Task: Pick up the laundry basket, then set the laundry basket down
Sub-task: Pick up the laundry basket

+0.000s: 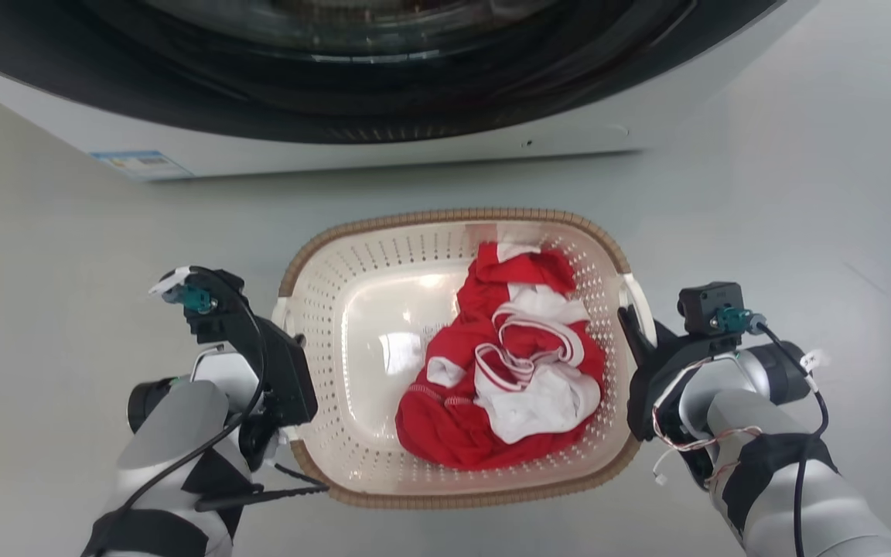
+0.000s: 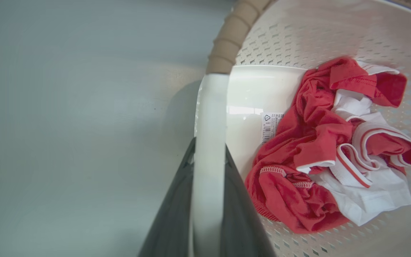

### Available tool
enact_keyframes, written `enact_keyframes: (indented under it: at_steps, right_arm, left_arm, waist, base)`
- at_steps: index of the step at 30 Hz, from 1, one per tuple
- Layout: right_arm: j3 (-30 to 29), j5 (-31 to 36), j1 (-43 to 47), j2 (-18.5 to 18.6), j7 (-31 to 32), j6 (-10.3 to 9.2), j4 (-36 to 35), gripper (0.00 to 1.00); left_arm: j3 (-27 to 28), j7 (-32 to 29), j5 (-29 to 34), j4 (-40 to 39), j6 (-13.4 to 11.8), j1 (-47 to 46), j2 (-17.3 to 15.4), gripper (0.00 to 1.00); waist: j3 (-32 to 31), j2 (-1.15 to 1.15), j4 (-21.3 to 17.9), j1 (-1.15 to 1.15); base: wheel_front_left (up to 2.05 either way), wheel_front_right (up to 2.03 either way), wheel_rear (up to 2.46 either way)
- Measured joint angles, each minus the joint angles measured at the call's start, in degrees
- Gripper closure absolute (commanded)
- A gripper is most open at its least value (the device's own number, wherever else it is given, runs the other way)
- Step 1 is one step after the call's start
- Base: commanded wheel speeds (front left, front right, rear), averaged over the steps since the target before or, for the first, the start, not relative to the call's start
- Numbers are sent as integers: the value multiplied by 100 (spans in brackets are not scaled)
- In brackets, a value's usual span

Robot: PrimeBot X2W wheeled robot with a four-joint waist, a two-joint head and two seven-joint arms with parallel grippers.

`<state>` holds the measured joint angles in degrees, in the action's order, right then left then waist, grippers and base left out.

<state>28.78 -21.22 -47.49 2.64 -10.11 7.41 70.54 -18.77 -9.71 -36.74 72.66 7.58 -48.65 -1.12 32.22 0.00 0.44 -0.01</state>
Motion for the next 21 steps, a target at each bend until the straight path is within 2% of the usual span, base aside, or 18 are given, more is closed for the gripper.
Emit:
enact_keyframes:
  at_steps: [21]
  right_arm:
    - [508,-672,804,-31,824,0,-30,100]
  left_arm:
    - [-52,-843,-211,138,1,658,21,100]
  waist:
    - [-1701,0,-42,-1]
  base:
    - [0,0,0]
